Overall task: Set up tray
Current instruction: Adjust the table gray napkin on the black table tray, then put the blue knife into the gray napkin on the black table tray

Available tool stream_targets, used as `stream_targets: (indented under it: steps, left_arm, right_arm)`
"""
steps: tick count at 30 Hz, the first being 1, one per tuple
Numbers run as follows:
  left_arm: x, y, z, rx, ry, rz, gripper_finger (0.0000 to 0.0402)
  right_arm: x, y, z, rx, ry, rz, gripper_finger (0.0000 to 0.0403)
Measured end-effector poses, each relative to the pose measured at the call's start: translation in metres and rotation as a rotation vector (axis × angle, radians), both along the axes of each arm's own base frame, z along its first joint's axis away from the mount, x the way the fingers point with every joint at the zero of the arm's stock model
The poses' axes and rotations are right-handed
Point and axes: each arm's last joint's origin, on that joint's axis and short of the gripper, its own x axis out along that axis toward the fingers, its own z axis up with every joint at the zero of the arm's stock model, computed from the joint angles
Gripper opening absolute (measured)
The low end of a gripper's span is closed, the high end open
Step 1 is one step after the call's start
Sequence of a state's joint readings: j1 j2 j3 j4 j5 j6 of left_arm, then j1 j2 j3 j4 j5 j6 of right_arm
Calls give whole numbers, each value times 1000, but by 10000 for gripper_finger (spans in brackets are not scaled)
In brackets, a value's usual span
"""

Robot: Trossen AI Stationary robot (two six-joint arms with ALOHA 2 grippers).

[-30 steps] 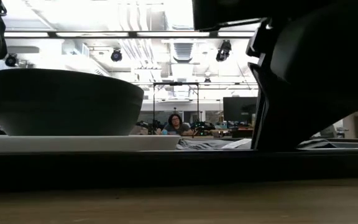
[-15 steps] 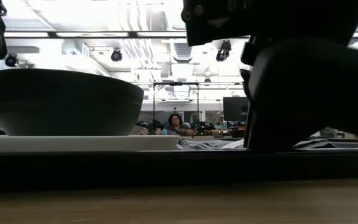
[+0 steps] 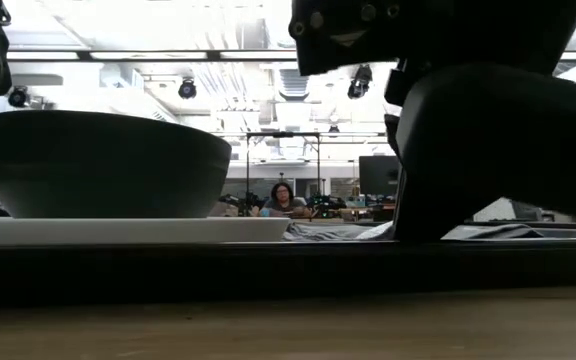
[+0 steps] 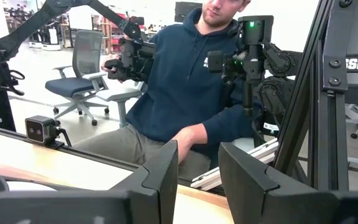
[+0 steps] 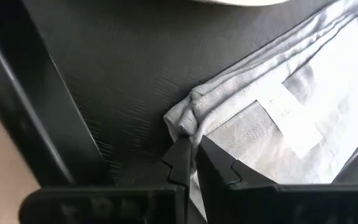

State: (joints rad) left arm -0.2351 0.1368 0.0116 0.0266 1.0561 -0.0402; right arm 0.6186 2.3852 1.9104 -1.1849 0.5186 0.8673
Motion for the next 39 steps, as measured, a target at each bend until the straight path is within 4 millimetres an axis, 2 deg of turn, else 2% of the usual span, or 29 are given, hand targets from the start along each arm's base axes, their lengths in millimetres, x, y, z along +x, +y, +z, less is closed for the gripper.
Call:
stream_targets:
  steps: [9,17,21,31,39]
  left_arm:
    - [0,0,0,0,0,0,98]
    - [0,0,0,0,-1,0,98]
    - [0,0,0,0,0,0,98]
    - [0,0,0,0,-1,0,98]
    - [0,0,0,0,0,0,98]
  right_arm:
    - [10,5,19,33,-55,38,9]
    - [11,4,19,71,-46,18,17]
    - [12,4,19,71,-46,22,47]
    - [12,2,21,88,-58,-25,158]
    - [0,-11,51,66,-14,-48,205]
